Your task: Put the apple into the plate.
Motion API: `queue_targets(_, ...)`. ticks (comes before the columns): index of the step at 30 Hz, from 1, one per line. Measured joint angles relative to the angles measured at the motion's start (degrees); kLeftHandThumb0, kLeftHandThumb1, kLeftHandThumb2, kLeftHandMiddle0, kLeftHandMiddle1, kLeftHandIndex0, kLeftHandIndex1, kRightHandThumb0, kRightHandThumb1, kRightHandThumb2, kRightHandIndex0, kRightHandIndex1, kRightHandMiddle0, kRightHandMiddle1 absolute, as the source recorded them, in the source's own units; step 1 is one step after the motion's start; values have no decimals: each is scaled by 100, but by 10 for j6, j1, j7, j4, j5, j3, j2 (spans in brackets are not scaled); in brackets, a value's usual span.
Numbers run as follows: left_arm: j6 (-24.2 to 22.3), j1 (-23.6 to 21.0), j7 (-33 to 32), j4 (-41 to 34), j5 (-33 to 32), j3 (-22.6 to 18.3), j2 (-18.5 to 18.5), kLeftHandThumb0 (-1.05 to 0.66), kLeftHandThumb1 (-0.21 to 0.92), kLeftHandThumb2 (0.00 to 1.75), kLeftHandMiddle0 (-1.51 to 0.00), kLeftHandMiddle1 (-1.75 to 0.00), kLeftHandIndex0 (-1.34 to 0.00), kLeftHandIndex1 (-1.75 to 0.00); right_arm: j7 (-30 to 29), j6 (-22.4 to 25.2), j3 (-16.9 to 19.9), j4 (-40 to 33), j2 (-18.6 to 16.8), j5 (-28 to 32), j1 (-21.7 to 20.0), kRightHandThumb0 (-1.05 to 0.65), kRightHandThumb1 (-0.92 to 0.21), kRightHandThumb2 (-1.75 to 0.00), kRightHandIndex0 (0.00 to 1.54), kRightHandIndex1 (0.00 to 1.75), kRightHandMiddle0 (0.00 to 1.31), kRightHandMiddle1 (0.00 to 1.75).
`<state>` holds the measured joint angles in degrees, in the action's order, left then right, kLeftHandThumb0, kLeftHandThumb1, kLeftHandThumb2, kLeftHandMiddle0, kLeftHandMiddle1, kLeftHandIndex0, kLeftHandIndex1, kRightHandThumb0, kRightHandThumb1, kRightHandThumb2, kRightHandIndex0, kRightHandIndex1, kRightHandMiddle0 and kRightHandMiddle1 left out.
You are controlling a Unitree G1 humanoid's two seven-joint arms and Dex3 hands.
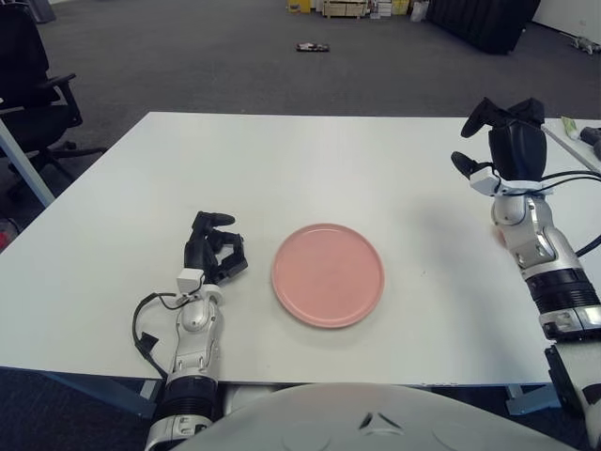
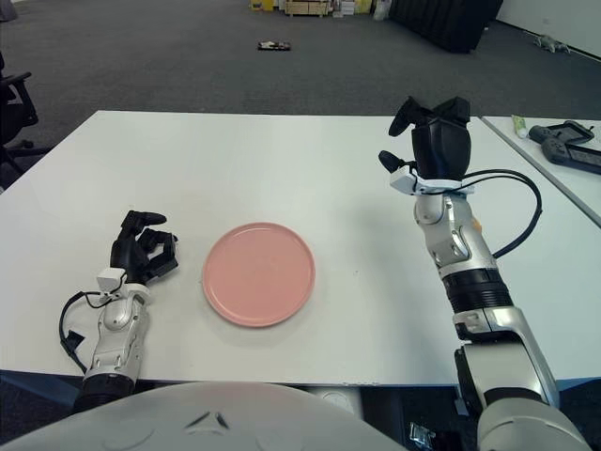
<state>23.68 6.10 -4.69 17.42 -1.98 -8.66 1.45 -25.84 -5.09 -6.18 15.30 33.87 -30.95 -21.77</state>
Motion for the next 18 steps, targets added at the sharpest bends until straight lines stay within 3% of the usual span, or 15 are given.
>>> queue_targets(2,0,0,0,0,0,0,0,-1,42,118,-53,-164,-38,-175,16,2,0,-1,5,-5,4,0,-2,-164,85,170,61,173)
queue_targets(4,0,0,0,0,0,0,1,-1,41,119,-54,-165,-39,-175,39,6,0,0,16,-16,7,0,-7,-156,80,173,61,166)
queue_targets(5,0,0,0,0,0,0,1,-1,40,120,-54,-165,-39,-175,50,7,0,1,21,-19,8,0,-20,-141,70,173,54,163)
queue_targets(6,0,-1,0,0,0,0,1,-1,40,120,-54,-165,-39,-175,64,9,0,5,30,-21,10,-1,-25,-135,66,174,51,161)
queue_targets(8,0,-1,0,0,0,0,2,-1,39,121,-54,-165,-39,-175,89,10,2,18,45,-21,11,-22,-29,-120,32,149,25,141)
queue_targets(9,1,-1,0,0,0,0,2,-1,39,121,-54,-165,-39,-175,105,10,2,27,55,-20,12,-35,-31,-113,21,120,16,122)
queue_targets(10,1,-1,0,0,-1,0,2,-1,39,121,-54,-165,-40,-175,123,10,3,34,64,-18,14,-39,-32,-110,16,109,13,115)
queue_targets(11,2,-1,0,0,-1,0,3,-1,39,120,-54,-164,-40,-175,143,11,4,40,74,-16,17,-48,-34,-104,11,83,8,99)
queue_targets(14,2,-1,1,0,-2,0,3,-1,40,120,-55,-163,-40,-175,189,28,4,43,97,-18,29,-64,-40,-94,3,36,3,64)
queue_targets(18,2,-1,1,2,-3,-1,3,-1,40,119,-55,-161,-40,-175,227,43,-2,41,121,-41,47,-89,-54,-71,1,8,0,16)
